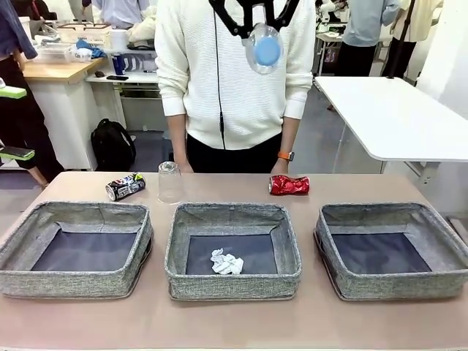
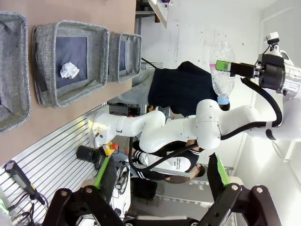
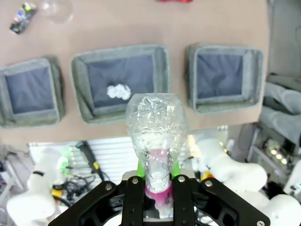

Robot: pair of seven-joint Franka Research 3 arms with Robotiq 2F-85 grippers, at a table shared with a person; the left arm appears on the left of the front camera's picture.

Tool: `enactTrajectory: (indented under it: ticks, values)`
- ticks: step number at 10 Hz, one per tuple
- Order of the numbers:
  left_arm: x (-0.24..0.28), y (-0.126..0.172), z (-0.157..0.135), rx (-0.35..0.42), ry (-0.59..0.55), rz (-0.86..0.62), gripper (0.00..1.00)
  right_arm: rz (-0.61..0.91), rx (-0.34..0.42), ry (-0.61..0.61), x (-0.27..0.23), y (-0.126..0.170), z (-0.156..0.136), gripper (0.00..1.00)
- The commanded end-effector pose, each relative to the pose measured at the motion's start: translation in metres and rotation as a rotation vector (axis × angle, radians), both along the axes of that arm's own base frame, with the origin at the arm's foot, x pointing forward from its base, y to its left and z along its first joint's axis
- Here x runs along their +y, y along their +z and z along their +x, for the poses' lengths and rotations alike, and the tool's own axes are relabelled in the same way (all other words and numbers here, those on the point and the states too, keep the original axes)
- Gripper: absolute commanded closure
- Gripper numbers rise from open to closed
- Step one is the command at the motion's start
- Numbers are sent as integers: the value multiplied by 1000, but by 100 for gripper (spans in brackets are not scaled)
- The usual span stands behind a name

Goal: Sort the waste into the appropriate baskets.
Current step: Pick up the waste item pointed out by the person.

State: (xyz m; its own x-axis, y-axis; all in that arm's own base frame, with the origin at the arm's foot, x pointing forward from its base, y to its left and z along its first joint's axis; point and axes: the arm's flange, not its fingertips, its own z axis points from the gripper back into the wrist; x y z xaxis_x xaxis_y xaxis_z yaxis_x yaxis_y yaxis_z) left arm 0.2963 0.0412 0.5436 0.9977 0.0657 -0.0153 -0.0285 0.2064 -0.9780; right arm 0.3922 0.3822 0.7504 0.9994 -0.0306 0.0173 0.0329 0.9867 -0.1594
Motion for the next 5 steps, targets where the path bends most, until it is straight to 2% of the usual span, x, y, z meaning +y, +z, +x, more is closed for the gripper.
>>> enactTrajectory:
  ticks: [1, 5]
  values:
    - [0, 2, 1, -23, 0, -17, 0, -2, 18, -6, -3, -4, 4, 80]
    - [0, 2, 1, -23, 0, -17, 0, -2, 18, -6, -3, -4, 4, 80]
